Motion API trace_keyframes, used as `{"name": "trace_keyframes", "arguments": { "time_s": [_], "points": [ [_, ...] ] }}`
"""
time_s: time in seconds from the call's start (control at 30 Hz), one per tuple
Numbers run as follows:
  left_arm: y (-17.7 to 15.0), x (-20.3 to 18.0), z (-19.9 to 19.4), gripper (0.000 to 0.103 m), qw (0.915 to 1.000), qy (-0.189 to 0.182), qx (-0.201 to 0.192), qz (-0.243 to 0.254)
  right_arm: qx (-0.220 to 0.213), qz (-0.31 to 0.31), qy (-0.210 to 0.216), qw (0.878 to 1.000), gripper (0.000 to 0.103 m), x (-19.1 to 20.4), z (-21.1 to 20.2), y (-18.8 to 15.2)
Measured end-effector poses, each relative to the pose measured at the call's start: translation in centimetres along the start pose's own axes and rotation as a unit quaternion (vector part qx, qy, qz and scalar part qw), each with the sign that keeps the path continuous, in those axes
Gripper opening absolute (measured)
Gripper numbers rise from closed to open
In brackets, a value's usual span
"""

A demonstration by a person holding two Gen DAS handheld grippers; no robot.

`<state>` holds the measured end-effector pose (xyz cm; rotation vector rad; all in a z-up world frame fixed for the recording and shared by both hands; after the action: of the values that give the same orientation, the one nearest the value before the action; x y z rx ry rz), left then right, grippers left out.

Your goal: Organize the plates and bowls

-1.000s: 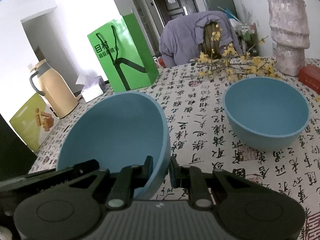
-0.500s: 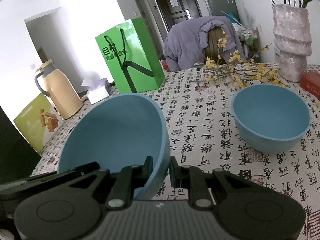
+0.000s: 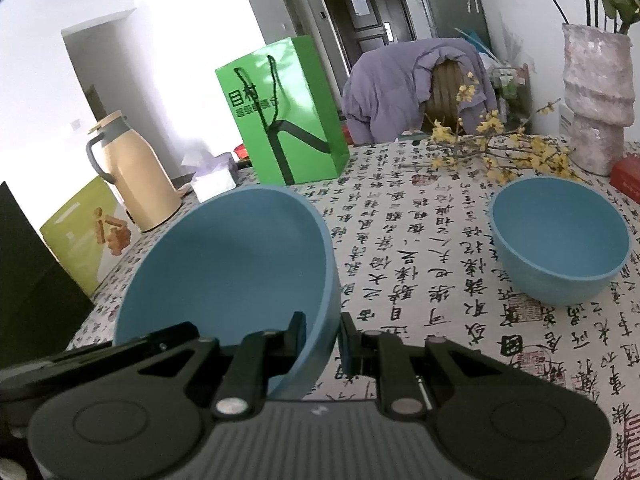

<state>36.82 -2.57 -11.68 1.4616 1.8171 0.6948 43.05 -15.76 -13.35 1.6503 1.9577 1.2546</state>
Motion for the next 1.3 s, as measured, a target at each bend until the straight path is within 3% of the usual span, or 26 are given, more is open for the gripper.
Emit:
{"name": "trace_keyframes", "arguments": {
  "time_s": [1.3],
  "points": [
    [0.4,6.3,-5.0,0.015,0.9985,0.0,-0.034,-0.044,0.004,-0.028,0.023,0.999,0.016,7.3,-0.9,-1.1]
  ]
}}
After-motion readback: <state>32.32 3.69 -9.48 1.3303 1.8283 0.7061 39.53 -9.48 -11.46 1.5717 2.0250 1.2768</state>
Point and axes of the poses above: each gripper's, at about its wrist camera, not at the fingertips, and z roughly the way its jaws point, x to its left, y to its top, the point moved 9 cm from there along z, roughly the way its jaws point, and after that the axes turned 1 degree about -z, right-handed, at the moved point
